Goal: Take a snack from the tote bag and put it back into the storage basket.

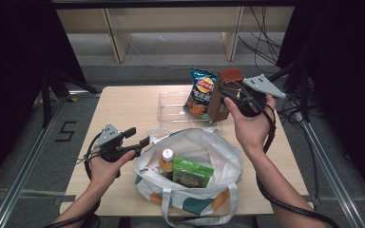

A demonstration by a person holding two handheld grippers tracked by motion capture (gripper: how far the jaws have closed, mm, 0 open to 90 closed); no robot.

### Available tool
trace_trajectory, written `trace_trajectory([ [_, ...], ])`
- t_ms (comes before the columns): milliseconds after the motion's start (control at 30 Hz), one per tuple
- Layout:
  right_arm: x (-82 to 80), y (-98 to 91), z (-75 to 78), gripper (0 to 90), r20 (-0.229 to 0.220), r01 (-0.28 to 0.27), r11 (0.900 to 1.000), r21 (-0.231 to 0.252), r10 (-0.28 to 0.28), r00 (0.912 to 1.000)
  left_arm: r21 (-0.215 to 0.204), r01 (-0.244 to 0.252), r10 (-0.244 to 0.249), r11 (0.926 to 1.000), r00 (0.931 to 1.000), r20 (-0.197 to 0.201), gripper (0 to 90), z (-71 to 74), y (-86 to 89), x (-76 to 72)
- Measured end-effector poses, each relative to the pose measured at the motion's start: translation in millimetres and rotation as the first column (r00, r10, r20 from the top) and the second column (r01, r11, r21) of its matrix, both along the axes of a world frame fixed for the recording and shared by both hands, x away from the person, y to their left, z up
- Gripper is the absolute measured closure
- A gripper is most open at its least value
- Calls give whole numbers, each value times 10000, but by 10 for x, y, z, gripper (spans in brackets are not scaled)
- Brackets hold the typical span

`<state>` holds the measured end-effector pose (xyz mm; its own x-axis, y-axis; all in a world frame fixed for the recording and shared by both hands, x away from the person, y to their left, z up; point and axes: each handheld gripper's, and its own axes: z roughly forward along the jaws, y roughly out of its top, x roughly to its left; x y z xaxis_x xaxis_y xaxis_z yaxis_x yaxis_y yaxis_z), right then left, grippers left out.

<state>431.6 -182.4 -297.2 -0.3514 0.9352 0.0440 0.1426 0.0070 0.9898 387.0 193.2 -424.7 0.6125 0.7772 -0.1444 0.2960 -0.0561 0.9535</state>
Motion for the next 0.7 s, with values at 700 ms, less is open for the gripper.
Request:
trace_trajectory([
  [700, 199, 6, -109, 390, -188, 319, 9995, -8, -319, 9993, -34, 45, -45, 10000, 10000, 28, 301, -9, -9, 3],
])
